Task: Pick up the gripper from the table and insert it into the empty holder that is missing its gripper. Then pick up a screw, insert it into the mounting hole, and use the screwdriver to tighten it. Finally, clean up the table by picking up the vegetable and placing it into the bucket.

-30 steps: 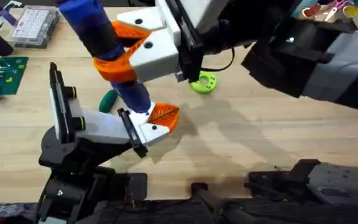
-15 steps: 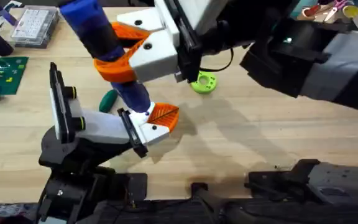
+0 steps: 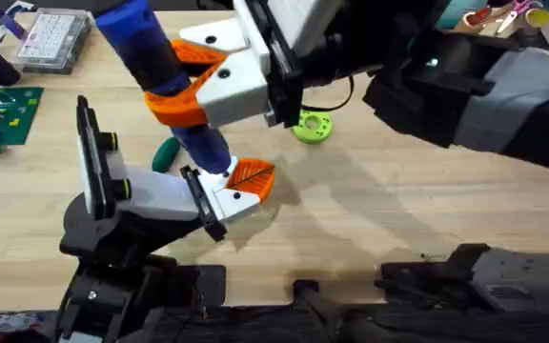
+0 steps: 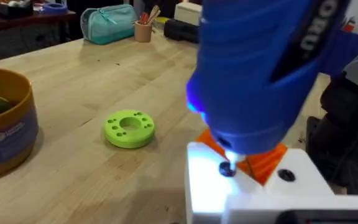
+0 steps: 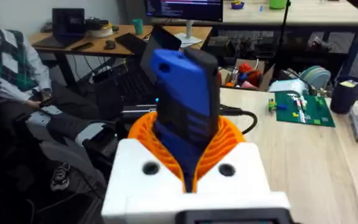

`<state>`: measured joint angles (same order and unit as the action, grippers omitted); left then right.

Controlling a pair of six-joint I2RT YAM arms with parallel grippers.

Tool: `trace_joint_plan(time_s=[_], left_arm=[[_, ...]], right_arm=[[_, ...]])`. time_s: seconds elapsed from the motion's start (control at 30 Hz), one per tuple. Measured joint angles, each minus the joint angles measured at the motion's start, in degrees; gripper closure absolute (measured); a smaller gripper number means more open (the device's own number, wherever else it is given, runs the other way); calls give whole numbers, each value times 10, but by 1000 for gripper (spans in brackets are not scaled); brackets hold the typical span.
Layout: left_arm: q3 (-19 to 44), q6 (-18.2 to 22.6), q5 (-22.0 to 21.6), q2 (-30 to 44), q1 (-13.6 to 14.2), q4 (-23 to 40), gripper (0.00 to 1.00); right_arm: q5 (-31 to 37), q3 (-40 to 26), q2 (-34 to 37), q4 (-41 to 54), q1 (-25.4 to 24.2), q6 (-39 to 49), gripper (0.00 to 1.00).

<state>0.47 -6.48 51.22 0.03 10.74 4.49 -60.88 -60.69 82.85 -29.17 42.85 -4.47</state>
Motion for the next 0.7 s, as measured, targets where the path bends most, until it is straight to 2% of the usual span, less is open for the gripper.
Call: trace_joint_plan(time_s=[0.47,0.7], left_arm=[[0,0,0,1,0,0,981],[0,0,0,1,0,0,981]], right_arm=[[0,0,0,15,-13,0,953],[-5,2,0,-12,-13,-11,955]])
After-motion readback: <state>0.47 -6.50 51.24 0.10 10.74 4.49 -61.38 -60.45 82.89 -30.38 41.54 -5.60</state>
